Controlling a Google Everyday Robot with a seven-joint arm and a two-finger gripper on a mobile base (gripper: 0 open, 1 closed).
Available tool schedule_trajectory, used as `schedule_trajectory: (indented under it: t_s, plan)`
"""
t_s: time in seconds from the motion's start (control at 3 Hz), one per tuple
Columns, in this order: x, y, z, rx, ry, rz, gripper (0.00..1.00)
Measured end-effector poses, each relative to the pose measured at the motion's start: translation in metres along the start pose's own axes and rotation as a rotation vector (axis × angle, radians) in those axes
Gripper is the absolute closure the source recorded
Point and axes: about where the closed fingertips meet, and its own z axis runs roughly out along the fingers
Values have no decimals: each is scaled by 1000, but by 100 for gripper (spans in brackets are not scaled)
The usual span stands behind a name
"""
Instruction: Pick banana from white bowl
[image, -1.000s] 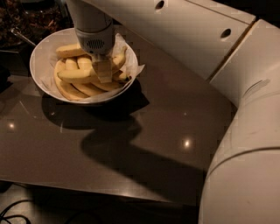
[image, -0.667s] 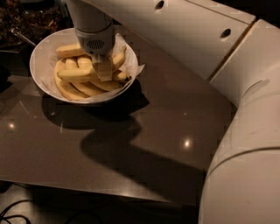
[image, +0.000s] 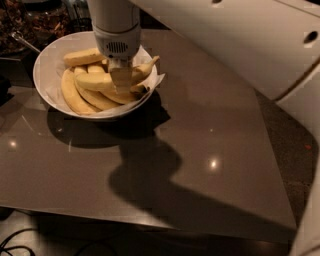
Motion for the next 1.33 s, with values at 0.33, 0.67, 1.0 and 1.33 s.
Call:
schedule_trajectory:
  t_s: [0.33,0.67,1.0,1.33]
  plan:
    - [8,12,-20,18,-28,33,100]
    - [10,26,-41,35,-73,38,100]
    - [16,51,-63,58,-161,44,100]
    - [18,69,-79,84,-237,50,100]
